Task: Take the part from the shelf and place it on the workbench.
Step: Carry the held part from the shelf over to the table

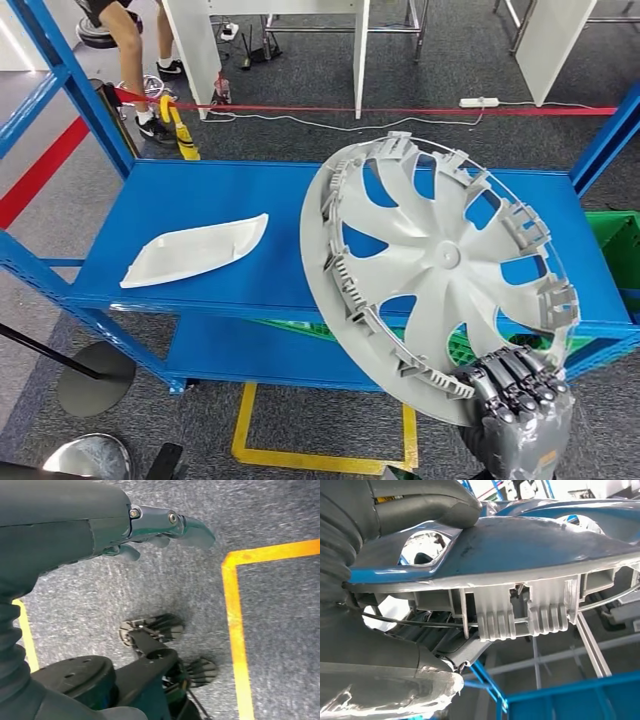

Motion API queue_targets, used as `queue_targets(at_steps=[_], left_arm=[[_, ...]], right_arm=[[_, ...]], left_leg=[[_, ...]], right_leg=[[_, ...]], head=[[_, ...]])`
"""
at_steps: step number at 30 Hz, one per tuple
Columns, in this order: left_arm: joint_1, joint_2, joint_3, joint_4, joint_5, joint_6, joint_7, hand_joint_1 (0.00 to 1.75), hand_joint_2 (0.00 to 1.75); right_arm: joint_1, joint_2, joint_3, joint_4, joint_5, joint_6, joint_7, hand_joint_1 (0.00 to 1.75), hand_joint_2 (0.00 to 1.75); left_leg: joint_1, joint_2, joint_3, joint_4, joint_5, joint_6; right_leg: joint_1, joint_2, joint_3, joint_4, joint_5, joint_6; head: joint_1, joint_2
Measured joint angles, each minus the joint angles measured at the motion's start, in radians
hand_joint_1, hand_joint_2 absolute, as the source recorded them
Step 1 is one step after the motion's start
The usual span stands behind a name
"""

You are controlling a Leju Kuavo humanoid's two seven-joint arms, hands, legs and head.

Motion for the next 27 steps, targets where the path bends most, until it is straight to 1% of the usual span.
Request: queue_targets(at_steps=[1, 2, 3, 4, 5, 6, 7, 8, 9, 10, 11, 12, 13, 14, 15, 16, 17, 18, 19, 20, 21, 22, 23, 24, 25, 26, 27], left_arm=[[0.0, -0.004, -0.002, 0.0, -0.007, 0.002, 0.002, 0.0, 1.75], [-0.001, -0.008, -0.005, 0.0, -0.013, 0.003, 0.003, 0.0, 1.75], [-0.002, -0.01, -0.009, 0.0, -0.018, 0.004, 0.005, 0.0, 1.75], [-0.003, -0.012, -0.012, 0.0, -0.023, 0.006, 0.006, 0.0, 1.75], [-0.004, -0.015, -0.016, 0.0, -0.027, 0.007, 0.007, 0.0, 1.75], [-0.005, -0.017, -0.019, 0.0, -0.029, 0.009, 0.009, 0.0, 1.75], [-0.007, -0.019, -0.021, 0.0, -0.031, 0.01, 0.011, 0.0, 1.75], [-0.008, -0.021, -0.023, 0.0, -0.034, 0.012, 0.014, 0.0, 1.75], [-0.01, -0.023, -0.024, 0.0, -0.037, 0.013, 0.016, 0.0, 1.75], [-0.012, -0.024, -0.025, 0.0, -0.04, 0.014, 0.017, 0.0, 1.75], [-0.014, -0.025, -0.027, 0.0, -0.044, 0.014, 0.019, 0.0, 1.75], [-0.016, -0.025, -0.029, 0.0, -0.047, 0.015, 0.019, 0.0, 1.75], [-0.018, -0.026, -0.03, -0.001, -0.049, 0.015, 0.02, 0.0, 1.75], [-0.02, -0.027, -0.031, -0.001, -0.051, 0.015, 0.02, 0.0, 1.75], [-0.023, -0.028, -0.031, -0.001, -0.051, 0.015, 0.02, 0.0, 1.75], [-0.024, -0.028, -0.032, -0.001, -0.051, 0.015, 0.02, 0.0, 1.75], [-0.025, -0.028, -0.033, -0.001, -0.052, 0.015, 0.02, 0.0, 1.75], [-0.026, -0.028, -0.035, -0.001, -0.052, 0.015, 0.02, 0.0, 1.75], [-0.026, -0.028, -0.036, -0.001, -0.054, 0.016, 0.02, 0.0, 1.75], [-0.026, -0.028, -0.037, -0.001, -0.056, 0.017, 0.02, 0.0, 1.75], [-0.027, -0.029, -0.039, -0.001, -0.06, 0.019, 0.021, 0.0, 1.75], [-0.029, -0.029, -0.041, -0.001, -0.065, 0.021, 0.022, 0.0, 1.75], [-0.031, -0.03, -0.044, -0.001, -0.071, 0.024, 0.025, 0.0, 1.75], [-0.034, -0.03, -0.046, -0.001, -0.077, 0.026, 0.029, 0.0, 1.75], [-0.038, -0.031, -0.048, -0.001, -0.083, 0.028, 0.032, 0.0, 1.75], [-0.042, -0.032, -0.05, -0.001, -0.089, 0.029, 0.035, 0.0, 1.75], [-0.047, -0.033, -0.053, -0.001, -0.094, 0.03, 0.037, 0.0, 1.75]], right_arm=[[0.01, 0.0, -0.004, -0.01, -0.001, 0.0, 0.0, 1.75, 1.75], [0.018, 0.0, -0.008, -0.02, -0.002, 0.0, 0.0, 1.75, 1.75], [0.024, 0.0, -0.012, -0.027, -0.002, 0.0, 0.0, 1.75, 1.75], [0.027, 0.0, -0.016, -0.032, -0.002, 0.0, 0.0, 1.75, 1.75], [0.03, 0.0, -0.018, -0.037, -0.002, 0.0, 0.0, 1.75, 1.75], [0.033, 0.0, -0.02, -0.04, -0.002, 0.0, 0.0, 1.75, 1.75], [0.035, 0.0, -0.021, -0.043, -0.002, 0.0, 0.0, 1.75, 1.75], [0.038, 0.0, -0.022, -0.045, -0.003, 0.0, 0.0, 1.75, 1.75], [0.041, 0.0, -0.024, -0.048, -0.003, 0.0, 0.0, 1.75, 1.75], [0.043, 0.0, -0.025, -0.051, -0.004, 0.0, 0.0, 1.75, 1.75], [0.044, 0.0, -0.027, -0.056, -0.004, 0.0, 0.0, 1.75, 1.75], [0.045, 0.0, -0.029, -0.06, -0.005, 0.0, 0.0, 1.75, 1.75], [0.046, 0.0, -0.031, -0.064, -0.006, 0.0, 0.0, 1.75, 1.75], [0.048, 0.0, -0.033, -0.067, -0.006, 0.0, 0.0, 1.75, 1.75], [0.05, 0.0, -0.034, -0.069, -0.007, 0.0, 0.0, 1.75, 1.75], [0.051, 0.0, -0.036, -0.071, -0.007, 0.0, 0.0, 1.75, 1.75], [0.051, 0.0, -0.037, -0.073, -0.006, 0.0, 0.0, 1.75, 1.75], [0.052, 0.001, -0.038, -0.074, -0.006, 0.0, 0.0, 1.75, 1.75], [0.052, 0.001, -0.04, -0.075, -0.006, 0.0, 0.0, 1.75, 1.75], [0.053, 0.002, -0.041, -0.076, -0.005, 0.0, 0.0, 1.75, 1.75], [0.054, 0.002, -0.043, -0.077, -0.004, 0.0, 0.0, 1.75, 1.75], [0.058, 0.003, -0.044, -0.079, -0.003, 0.0, 0.0, 1.75, 1.75], [0.063, 0.005, -0.045, -0.083, -0.002, 0.0, 0.0, 1.75, 1.75], [0.069, 0.007, -0.047, -0.088, -0.001, 0.0, 0.0, 1.75, 1.75], [0.075, 0.009, -0.048, -0.095, 0.0, 0.0, 0.0, 1.75, 1.75], [0.08, 0.011, -0.049, -0.103, 0.001, 0.0, 0.0, 1.75, 1.75], [0.085, 0.014, -0.051, -0.111, 0.001, 0.0, 0.0, 1.75, 1.75]], left_leg=[[0.002, 0.005, -0.007, -0.004, 0.01, 0.004], [0.004, 0.012, -0.014, -0.007, 0.02, 0.009], [0.005, 0.018, -0.023, -0.008, 0.028, 0.013], [0.004, 0.025, -0.032, -0.008, 0.035, 0.017], [0.003, 0.033, -0.042, -0.007, 0.044, 0.019], [0.003, 0.042, -0.052, -0.007, 0.051, 0.019], [0.002, 0.052, -0.062, -0.006, 0.059, 0.018], [0.002, 0.062, -0.072, -0.006, 0.066, 0.017], [0.003, 0.071, -0.08, -0.004, 0.073, 0.014], [0.001, 0.078, -0.088, -0.001, 0.078, 0.01], [-0.001, 0.086, -0.094, 0.004, 0.083, 0.006], [-0.003, 0.094, -0.097, 0.008, 0.087, 0.002], [-0.005, 0.102, -0.099, 0.011, 0.092, -0.002], [-0.005, 0.112, -0.099, 0.013, 0.096, -0.005], [-0.004, 0.115, -0.101, 0.016, 0.095, -0.009], [-0.001, 0.105, -0.106, 0.026, 0.078, -0.015], [0.001, 0.086, -0.115, 0.052, 0.044, -0.022], [0.004, 0.063, -0.129, 0.097, -0.004, -0.029], [0.006, 0.044, -0.145, 0.157, -0.057, -0.033], [0.008, 0.034, -0.16, 0.22, -0.097, -0.035], [0.008, 0.03, -0.166, 0.269, -0.115, -0.036], [0.008, 0.028, -0.161, 0.289, -0.109, -0.034], [0.008, 0.024, -0.139, 0.274, -0.085, -0.029], [0.007, 0.015, -0.102, 0.227, -0.054, -0.023], [0.007, -0.005, -0.053, 0.158, -0.031, -0.014], [0.007, -0.027, -0.004, 0.081, -0.021, -0.007], [0.006, -0.046, 0.032, 0.021, -0.021, -0.002]], right_leg=[[-0.001, -0.001, -0.008, 0.009, -0.015, 0.005], [-0.001, -0.003, -0.02, 0.036, -0.048, 0.01], [-0.002, -0.007, -0.034, 0.082, -0.095, 0.013], [-0.002, -0.01, -0.05, 0.144, -0.143, 0.017], [-0.002, -0.011, -0.06, 0.207, -0.177, 0.02], [-0.002, -0.012, -0.061, 0.25, -0.187, 0.023], [-0.002, -0.013, -0.048, 0.263, -0.176, 0.026], [-0.002, -0.018, -0.017, 0.239, -0.149, 0.028], [-0.003, -0.03, 0.029, 0.185, -0.122, 0.03], [-0.001, -0.051, 0.084, 0.112, -0.111, 0.033], [0.002, -0.07, 0.13, 0.044, -0.113, 0.031], [0.004, -0.083, 0.158, -0.005, -0.122, 0.026], [0.007, -0.086, 0.168, -0.03, -0.132, 0.02], [0.007, -0.078, 0.161, -0.034, -0.131, 0.009], [0.006, -0.069, 0.15, -0.033, -0.125, -0.001], [0.004, -0.059, 0.143, -0.033, -0.117, -0.011], [0.002, -0.049, 0.134, -0.033, -0.106, -0.02], [0.001, -0.038, 0.122, -0.033, -0.093, -0.026], [0.0, -0.026, 0.109, -0.032, -0.08, -0.03], [0.0, -0.015, 0.094, -0.031, -0.068, -0.031], [0.001, -0.003, 0.079, -0.03, -0.056, -0.032], [0.002, 0.009, 0.064, -0.03, -0.045, -0.031], [0.003, 0.021, 0.05, -0.029, -0.034, -0.029], [0.004, 0.032, 0.038, -0.029, -0.023, -0.027], [0.004, 0.043, 0.026, -0.029, -0.012, -0.025], [0.005, 0.054, 0.016, -0.028, -0.001, -0.022], [0.005, 0.063, 0.008, -0.03, 0.011, -0.018]], head=[[0.002, 0.0], [0.003, 0.0], [0.005, 0.0], [0.006, 0.0], [0.006, 0.0], [0.006, 0.0], [0.006, 0.0], [0.006, 0.0], [0.006, 0.0], [0.007, 0.0], [0.006, 0.0], [0.006, 0.0], [0.005, 0.0], [0.004, 0.0], [0.004, 0.0], [0.004, 0.0], [0.003, 0.0], [0.003, 0.0], [0.002, 0.0], [0.002, 0.0], [0.002, 0.0], [0.002, 0.0], [0.002, 0.0], [0.002, 0.0], [0.002, 0.0], [0.002, 0.0], [0.003, 0.0]])
